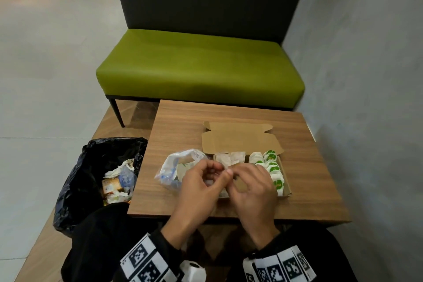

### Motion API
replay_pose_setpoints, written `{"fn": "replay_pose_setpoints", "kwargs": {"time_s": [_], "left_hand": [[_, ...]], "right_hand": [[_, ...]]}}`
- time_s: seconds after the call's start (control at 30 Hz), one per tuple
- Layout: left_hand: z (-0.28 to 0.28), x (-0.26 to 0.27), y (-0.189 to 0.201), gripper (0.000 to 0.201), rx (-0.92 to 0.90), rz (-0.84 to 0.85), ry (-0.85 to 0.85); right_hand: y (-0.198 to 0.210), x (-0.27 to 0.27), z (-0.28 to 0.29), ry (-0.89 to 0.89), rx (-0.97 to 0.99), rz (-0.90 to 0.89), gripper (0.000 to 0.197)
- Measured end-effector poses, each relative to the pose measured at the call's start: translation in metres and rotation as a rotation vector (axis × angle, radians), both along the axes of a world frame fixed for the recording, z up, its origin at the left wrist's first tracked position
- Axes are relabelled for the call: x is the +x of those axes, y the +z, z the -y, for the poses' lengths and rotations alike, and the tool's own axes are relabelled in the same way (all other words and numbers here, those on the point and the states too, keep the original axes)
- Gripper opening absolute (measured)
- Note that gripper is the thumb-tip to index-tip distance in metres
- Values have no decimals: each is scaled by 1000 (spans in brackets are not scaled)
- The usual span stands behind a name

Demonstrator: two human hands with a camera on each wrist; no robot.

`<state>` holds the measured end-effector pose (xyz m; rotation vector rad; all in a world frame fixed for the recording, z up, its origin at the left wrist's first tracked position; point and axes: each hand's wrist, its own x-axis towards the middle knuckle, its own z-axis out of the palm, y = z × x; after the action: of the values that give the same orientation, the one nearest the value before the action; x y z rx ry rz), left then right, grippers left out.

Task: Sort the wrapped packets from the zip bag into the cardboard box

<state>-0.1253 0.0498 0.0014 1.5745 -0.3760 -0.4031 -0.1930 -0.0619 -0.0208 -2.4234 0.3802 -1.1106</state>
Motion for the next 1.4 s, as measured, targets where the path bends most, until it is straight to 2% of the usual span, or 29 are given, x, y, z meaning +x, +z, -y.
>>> {"fn": "replay_pose_setpoints", "kwargs": {"time_s": [0.07, 0.13, 0.2, 0.27, 0.33, 0.37, 0.43, 0.47, 0.6, 0.67, 0.77, 0.87, 0.93, 1.03, 1.23, 1.4], "left_hand": [[2, 2, -4, 9, 12, 3, -6], [1, 5, -8, 6, 24, 13, -27], [0, 9, -10, 10, 48, 53, -44], [-2, 13, -11, 12, 98, 108, -73], [-4, 16, -11, 11, 170, 161, -168], [-4, 17, -11, 12, 205, 185, -229], [-2, 19, -14, 14, 267, 238, -300], [0, 20, -16, 15, 291, 257, -282], [-1, 24, -26, 20, 391, 261, -122], [-3, 20, -32, 20, 479, 255, -191], [-2, 11, -38, 28, 641, 327, -371], [3, 4, -40, 36, 729, 417, -448], [6, 2, -42, 36, 750, 451, -458], [7, 1, -44, 30, 797, 524, -468], [7, 0, -49, 28, 832, 585, -473], [2, 2, -39, 24, 763, 554, -467]], "right_hand": [[-1, -3, 0, 36, -41, -22, 21], [-1, -6, 2, 84, -2, -50, 20], [1, -9, 9, 113, 171, -49, 17], [6, -11, 19, 98, 432, -45, 14], [9, -10, 30, 141, 672, -157, 16], [9, -10, 34, 184, 720, -245, 15], [6, -9, 42, 238, 674, -351, 8], [4, -9, 46, 234, 643, -360, 7], [-6, -8, 74, 37, 566, -392, 16], [-12, -7, 88, -61, 476, -517, 20], [-19, 3, 97, -73, 405, -733, 26], [-23, 18, 96, -114, 323, -852, 23], [-27, 30, 93, -159, 251, -866, 22], [-31, 44, 89, -211, 241, -867, 21], [-44, 58, 83, -273, 382, -856, 28], [-39, 55, 75, -298, 503, -758, 19]]}}
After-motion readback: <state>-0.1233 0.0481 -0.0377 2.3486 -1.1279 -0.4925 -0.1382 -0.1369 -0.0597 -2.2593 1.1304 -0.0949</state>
